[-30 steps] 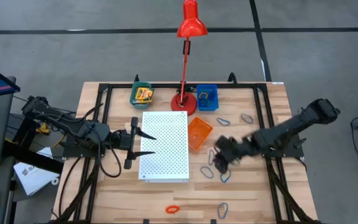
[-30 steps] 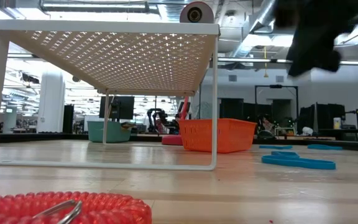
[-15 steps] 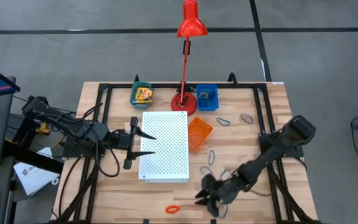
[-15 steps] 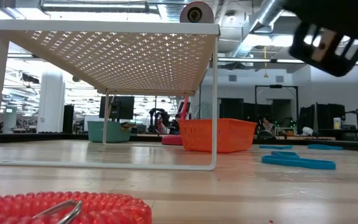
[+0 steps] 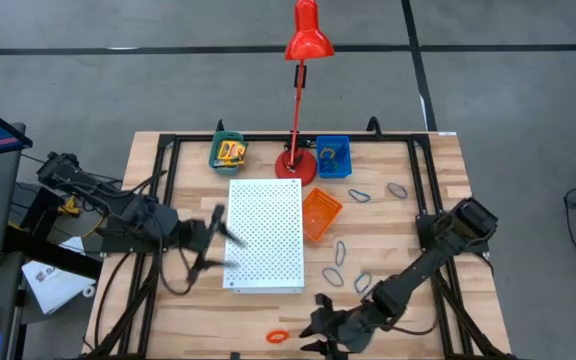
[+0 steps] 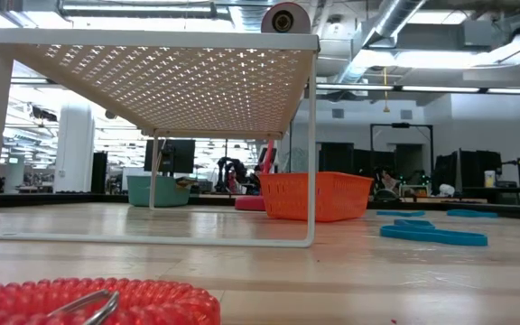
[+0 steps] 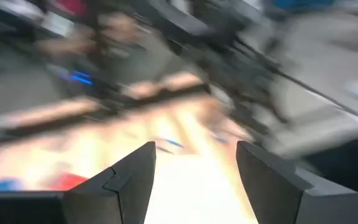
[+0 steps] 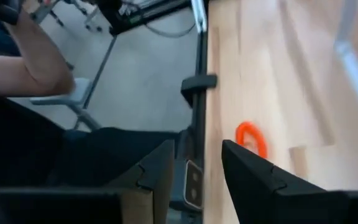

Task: Pick & Place Office Desk Supplies
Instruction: Put the orange spring keychain into the blue bin

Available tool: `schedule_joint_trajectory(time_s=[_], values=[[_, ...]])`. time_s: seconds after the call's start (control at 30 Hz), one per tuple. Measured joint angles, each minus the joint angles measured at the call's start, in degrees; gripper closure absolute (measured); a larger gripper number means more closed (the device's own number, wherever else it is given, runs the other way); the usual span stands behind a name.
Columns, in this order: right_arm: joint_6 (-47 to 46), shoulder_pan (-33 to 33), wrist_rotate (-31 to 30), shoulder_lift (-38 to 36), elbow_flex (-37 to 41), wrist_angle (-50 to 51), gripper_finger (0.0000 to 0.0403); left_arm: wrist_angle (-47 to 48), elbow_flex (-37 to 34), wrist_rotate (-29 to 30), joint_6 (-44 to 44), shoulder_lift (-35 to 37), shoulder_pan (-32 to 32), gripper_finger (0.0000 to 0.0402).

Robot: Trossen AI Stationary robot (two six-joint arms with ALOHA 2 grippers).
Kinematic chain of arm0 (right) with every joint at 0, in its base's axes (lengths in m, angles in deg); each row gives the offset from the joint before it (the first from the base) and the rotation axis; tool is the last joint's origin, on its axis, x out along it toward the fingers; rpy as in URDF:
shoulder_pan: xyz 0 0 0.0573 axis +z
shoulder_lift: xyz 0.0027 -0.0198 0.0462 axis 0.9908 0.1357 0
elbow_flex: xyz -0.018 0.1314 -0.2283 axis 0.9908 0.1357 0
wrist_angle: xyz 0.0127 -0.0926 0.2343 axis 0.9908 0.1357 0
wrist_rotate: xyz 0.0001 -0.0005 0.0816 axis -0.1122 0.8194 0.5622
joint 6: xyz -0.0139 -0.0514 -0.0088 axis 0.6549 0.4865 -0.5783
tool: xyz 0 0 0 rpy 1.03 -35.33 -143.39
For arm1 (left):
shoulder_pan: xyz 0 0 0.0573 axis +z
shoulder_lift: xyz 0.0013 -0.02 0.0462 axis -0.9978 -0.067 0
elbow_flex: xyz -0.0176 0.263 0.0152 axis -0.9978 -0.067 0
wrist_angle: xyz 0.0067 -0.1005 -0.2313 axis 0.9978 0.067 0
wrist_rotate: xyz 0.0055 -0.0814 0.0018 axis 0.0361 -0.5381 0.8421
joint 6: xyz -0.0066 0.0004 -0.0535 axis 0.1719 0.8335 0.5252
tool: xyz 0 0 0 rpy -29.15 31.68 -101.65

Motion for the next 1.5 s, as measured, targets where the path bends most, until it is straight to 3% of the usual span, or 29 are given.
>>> schedule_joint_trajectory(time_s=[0.1,0.23,0.4,0.53,0.63,0.77,0.93,1.27,1.5], values=[[3.2,1.36,-5.37,-2.37,-0.01,2.82,0.0271,0.96,0.64,-5.08,2.97,-0.46,-4.35,0.0183],[7.87,2.08,-12.05,-4.53,-0.04,6.51,0.0271,0.55,0.66,-4.18,8.3,-4.32,-12.8,0.0183],[13.2,2.38,-19.39,-6.42,-0.02,8.89,0.0271,-5.33,0.66,4.39,10.09,-16.13,-23.18,0.0183],[16.19,2.43,-21.04,-7.99,-0.02,9.01,0.0271,-5.71,2.27,15.97,9.97,-26.62,-27.68,0.0183],[17.22,2.36,-21.1,-9.35,-0.02,8.68,0.0271,-6.95,4.14,21.58,12.92,-33.47,-28.05,0.0183],[17.8,2.66,-21.26,-9.95,-0.02,8.33,0.0271,-6.67,7.33,20.5,15.83,-43.35,-27.95,0.0183],[18.39,3.81,-24.16,-9.95,-0.02,8.13,0.0271,-6.31,12.49,20.26,13.44,-52.3,-28.06,0.0183],[21.01,6.83,-25.9,-9.95,0.0,3.62,0.0271,-7.02,17.89,22.17,11.47,-58.06,-24.39,0.0208],[25.17,9.2,-27.64,-9.95,0.0,1.11,0.0271,-8.0,17.91,18.1,10.82,-60.71,-19.99,0.0228]])
